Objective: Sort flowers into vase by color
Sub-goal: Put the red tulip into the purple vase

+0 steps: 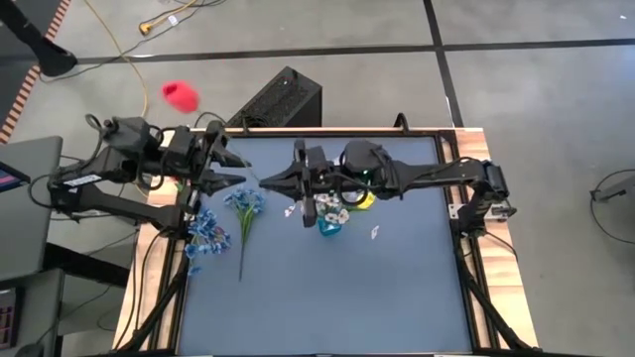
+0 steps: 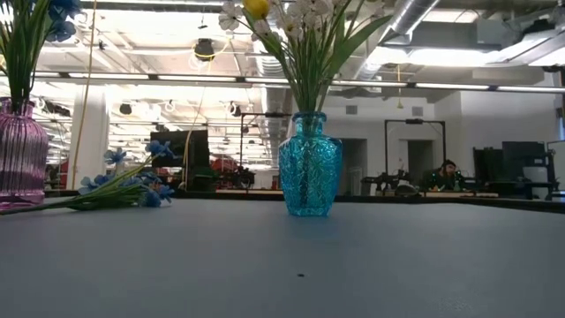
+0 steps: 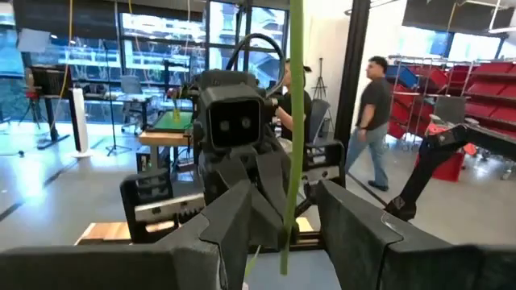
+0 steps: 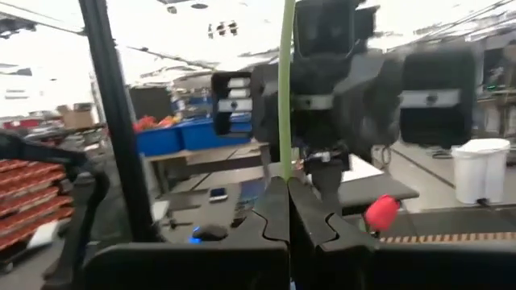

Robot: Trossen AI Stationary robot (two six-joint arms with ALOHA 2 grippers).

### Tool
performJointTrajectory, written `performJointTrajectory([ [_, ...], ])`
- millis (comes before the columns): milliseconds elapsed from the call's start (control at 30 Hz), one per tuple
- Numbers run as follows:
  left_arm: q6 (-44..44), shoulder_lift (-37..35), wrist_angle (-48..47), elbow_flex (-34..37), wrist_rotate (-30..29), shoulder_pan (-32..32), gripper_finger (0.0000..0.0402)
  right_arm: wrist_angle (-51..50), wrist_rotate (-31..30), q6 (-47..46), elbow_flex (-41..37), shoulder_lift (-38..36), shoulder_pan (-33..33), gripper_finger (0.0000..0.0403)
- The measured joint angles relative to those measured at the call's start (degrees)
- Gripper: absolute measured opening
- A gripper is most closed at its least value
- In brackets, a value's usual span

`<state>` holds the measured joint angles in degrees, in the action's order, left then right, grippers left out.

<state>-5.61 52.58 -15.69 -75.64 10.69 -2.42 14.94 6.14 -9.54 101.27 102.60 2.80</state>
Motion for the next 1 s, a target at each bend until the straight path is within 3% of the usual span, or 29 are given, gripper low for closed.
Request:
performJointTrajectory([
  [433, -0.63, 0.62, 5.45, -0.02, -0.71, 1.29, 0.0132, -3.62, -0.05, 1.02, 0.20, -0.13, 0.58, 0.0016],
  [600, -0.62, 1.23, 12.37, -0.02, -2.12, 1.29, 0.0132, -6.11, -0.18, 1.03, 0.18, -0.11, 0.69, 0.0016],
  [700, 0.30, 0.96, 14.20, -0.04, -5.14, 1.29, 0.0132, -7.02, -0.18, 1.18, 0.18, -0.13, 0.69, 0.0016],
  [1000, 0.92, -1.99, 16.72, -0.04, -5.44, 1.29, 0.0132, -7.32, -0.18, 2.05, 0.18, -0.13, 0.69, 0.0016],
])
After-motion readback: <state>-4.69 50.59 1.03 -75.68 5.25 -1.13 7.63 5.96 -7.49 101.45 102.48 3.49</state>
